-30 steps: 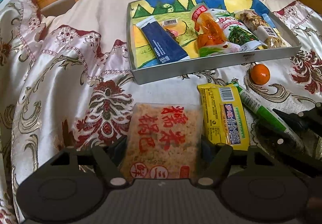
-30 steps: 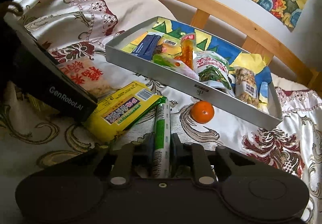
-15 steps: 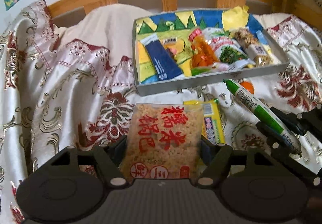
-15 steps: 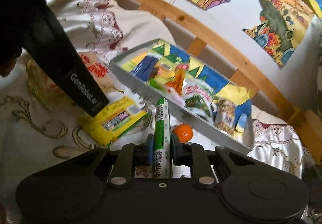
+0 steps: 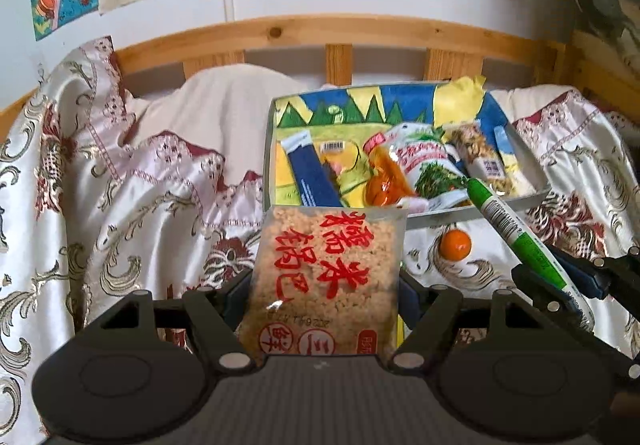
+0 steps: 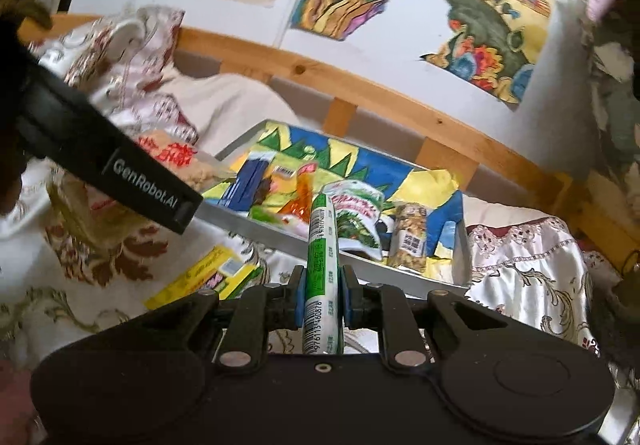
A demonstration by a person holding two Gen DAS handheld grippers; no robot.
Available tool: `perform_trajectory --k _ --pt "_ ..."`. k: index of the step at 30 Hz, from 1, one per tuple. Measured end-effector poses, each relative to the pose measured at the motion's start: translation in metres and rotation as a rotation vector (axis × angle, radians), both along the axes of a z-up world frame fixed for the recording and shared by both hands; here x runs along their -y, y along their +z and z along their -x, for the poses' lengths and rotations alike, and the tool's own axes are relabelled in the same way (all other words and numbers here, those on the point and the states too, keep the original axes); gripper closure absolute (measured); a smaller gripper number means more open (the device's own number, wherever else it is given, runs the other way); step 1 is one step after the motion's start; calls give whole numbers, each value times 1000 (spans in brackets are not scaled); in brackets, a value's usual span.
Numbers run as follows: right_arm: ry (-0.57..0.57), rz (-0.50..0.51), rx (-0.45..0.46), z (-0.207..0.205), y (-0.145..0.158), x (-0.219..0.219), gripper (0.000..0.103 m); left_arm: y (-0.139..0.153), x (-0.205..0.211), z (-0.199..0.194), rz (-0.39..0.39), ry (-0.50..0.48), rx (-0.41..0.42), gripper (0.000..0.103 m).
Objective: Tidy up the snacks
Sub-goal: 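Lift the green-white tube with the right tool while the left tool carries the rice-cracker bag to the tray, then lower the tube and rice-cracker bag into the tray and open both tools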
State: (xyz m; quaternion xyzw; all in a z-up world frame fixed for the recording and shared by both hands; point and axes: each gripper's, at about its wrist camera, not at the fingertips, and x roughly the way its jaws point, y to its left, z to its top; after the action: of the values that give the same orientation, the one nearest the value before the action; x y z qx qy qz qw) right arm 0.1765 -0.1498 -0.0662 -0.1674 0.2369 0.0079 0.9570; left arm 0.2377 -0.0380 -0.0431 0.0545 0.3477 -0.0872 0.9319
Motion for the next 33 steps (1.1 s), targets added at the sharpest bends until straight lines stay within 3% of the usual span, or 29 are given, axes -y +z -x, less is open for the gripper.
perform_trajectory --k 7,16,25,30,33 --pt "-18 -43 41 -10 17 12 85 18 6 -19 54 62 13 28" --pt "-1 -107 70 -83 30 38 85 26 20 -97 45 157 67 27" --pt "-64 -233 48 -172 9 70 85 -2 35 -173 54 200 74 27" --pt "-74 -280 30 -200 -12 80 85 -27 50 -198 16 181 69 27" --pt "-89 -293 19 -208 -26 86 85 -38 51 -205 47 183 62 27"
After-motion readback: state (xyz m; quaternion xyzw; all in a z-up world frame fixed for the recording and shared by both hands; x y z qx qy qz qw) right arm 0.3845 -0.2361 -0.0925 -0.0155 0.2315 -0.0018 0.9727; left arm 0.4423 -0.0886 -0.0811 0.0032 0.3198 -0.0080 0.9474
